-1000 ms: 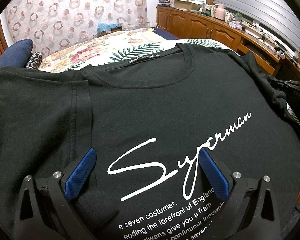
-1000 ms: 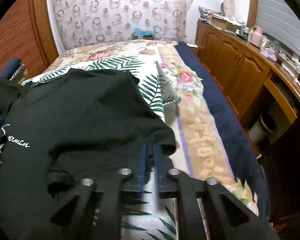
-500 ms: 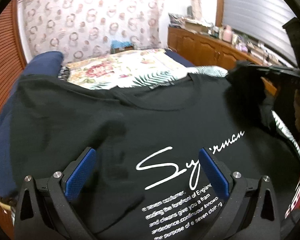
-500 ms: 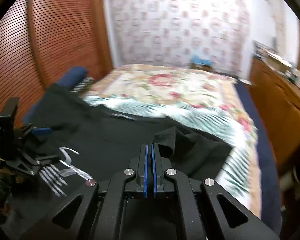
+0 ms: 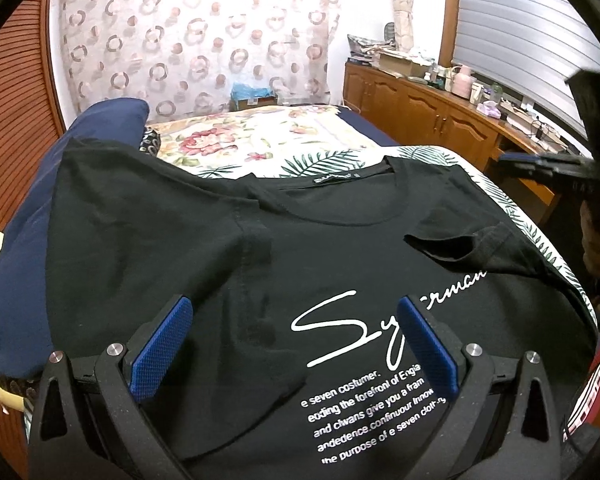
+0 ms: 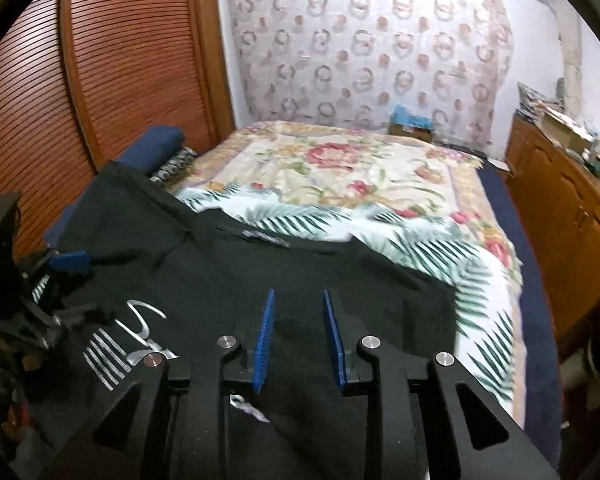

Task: Fold small clothes

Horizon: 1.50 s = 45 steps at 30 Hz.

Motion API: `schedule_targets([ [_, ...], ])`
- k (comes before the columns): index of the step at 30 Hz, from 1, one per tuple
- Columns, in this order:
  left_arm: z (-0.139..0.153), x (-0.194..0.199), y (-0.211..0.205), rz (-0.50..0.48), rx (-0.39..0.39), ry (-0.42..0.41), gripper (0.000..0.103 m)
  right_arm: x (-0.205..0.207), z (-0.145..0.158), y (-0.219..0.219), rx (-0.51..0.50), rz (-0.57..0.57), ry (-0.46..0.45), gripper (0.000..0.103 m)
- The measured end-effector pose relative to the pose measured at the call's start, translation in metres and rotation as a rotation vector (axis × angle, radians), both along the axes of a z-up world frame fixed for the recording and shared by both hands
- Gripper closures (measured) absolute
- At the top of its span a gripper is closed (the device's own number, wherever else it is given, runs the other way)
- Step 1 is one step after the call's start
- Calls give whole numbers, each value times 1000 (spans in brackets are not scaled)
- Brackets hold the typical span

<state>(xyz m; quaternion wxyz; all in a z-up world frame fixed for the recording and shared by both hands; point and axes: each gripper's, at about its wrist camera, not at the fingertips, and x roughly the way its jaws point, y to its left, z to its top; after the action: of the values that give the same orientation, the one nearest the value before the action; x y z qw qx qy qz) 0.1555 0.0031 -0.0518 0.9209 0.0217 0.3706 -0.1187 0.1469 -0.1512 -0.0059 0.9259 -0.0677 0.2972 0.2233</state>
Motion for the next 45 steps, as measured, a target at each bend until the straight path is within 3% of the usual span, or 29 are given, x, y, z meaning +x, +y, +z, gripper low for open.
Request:
schedule_targets([
  [5, 1, -2, -8, -17, -8, -5, 1, -1, -19, -26, -35, -86, 47, 67],
  [12, 1, -6, -14, -36, -1, -3, 1, 3, -44, -32, -27, -124, 129, 66],
  [22, 1, -16, -10, -27, -6, -7, 1, 1, -46, -27, -44, -107, 191, 66],
  [26, 2, -21, -8, -24, -9, -15, 1, 2, -50, -26, -57, -81, 184, 85],
  [29, 4, -29, -7, -21, -9, -27, 1, -2, -50, -24, -53, -61, 175, 93],
  [38, 5, -43, 0, 6, -21, -38, 1, -57, -42, -14, -29, 41, 127, 93],
  [45, 7, -41, 1, 17, -20, -43, 1, -92, -51, -23, -39, 76, 152, 93],
])
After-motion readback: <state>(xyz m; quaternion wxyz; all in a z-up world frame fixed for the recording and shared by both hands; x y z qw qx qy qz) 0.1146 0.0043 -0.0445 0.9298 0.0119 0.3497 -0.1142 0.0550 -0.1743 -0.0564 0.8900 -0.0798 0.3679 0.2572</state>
